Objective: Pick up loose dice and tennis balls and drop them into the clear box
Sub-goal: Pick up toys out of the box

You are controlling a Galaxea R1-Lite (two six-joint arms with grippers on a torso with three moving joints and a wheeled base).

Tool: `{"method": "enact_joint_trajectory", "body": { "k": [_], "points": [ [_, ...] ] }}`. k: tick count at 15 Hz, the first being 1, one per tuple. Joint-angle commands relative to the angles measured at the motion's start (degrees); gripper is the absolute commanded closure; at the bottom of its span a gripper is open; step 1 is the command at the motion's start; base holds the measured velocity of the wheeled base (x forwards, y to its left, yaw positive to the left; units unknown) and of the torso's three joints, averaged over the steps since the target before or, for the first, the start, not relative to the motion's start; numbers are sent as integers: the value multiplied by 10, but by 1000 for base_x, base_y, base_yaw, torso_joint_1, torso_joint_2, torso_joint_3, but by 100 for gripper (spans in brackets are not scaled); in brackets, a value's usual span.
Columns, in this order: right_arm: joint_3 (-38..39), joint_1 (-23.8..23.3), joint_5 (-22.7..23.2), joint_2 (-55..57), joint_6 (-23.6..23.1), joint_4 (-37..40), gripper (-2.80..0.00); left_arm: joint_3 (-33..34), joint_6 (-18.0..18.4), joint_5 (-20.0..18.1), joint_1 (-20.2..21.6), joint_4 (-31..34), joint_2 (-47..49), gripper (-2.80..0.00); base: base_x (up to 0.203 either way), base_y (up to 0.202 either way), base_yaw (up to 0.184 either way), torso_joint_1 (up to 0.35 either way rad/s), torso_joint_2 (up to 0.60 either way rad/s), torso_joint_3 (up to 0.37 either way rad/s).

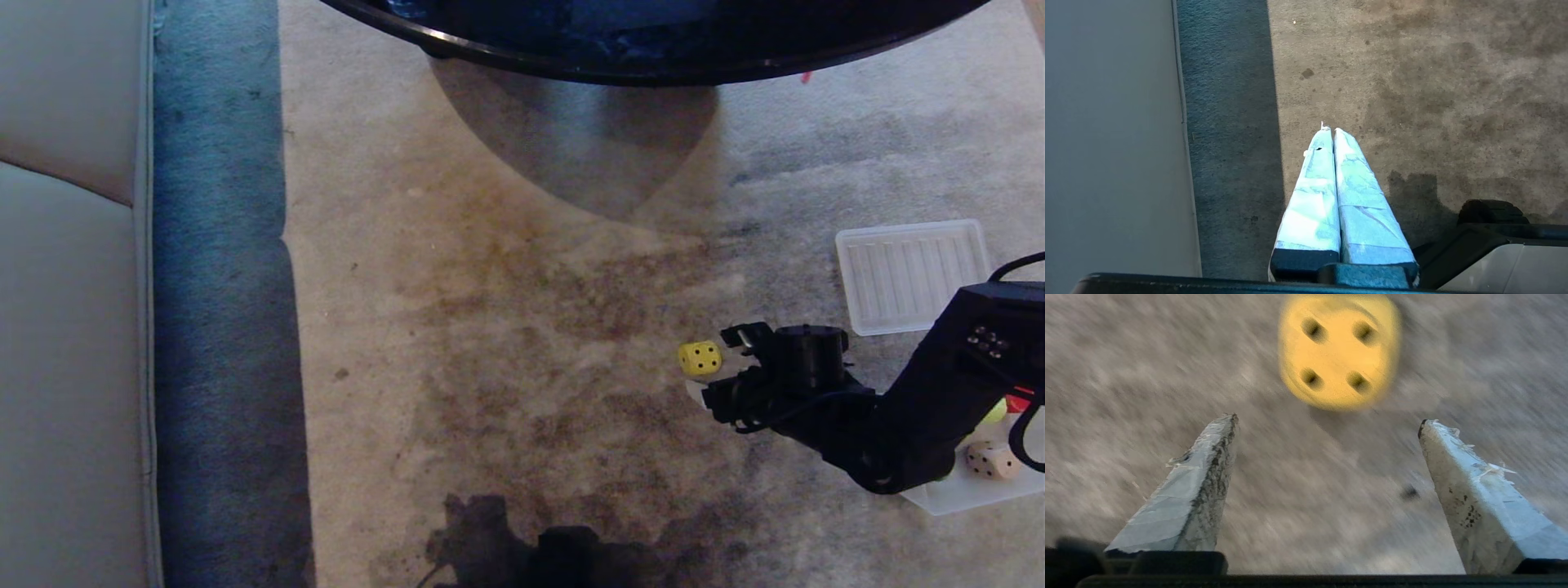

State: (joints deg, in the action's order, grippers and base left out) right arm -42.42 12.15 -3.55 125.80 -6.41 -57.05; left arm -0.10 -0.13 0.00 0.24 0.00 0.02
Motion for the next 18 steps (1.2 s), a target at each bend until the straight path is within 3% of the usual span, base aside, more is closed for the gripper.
{"method": "enact_joint_trajectory", "body": {
  "k": [1,5,10,11,15,18],
  "points": [
    [-31,7,3,34,0,-11,-280,0,0,0,0,0,0,0,0,0,0,0,0,0],
    [-65,7,-8,96,-7,-94,-280,0,0,0,0,0,0,0,0,0,0,0,0,0],
    [-93,1,-30,102,-25,-101,-280,0,0,0,0,0,0,0,0,0,0,0,0,0],
    [-94,1,-31,103,-26,-98,0,0,0,0,0,0,0,0,0,0,0,0,0,0],
    [-97,2,-31,113,-28,-100,0,0,0,0,0,0,0,0,0,0,0,0,0,0],
    [-78,0,-32,60,-28,-93,0,0,0,0,0,0,0,0,0,0,0,0,0,0]
  ]
}}
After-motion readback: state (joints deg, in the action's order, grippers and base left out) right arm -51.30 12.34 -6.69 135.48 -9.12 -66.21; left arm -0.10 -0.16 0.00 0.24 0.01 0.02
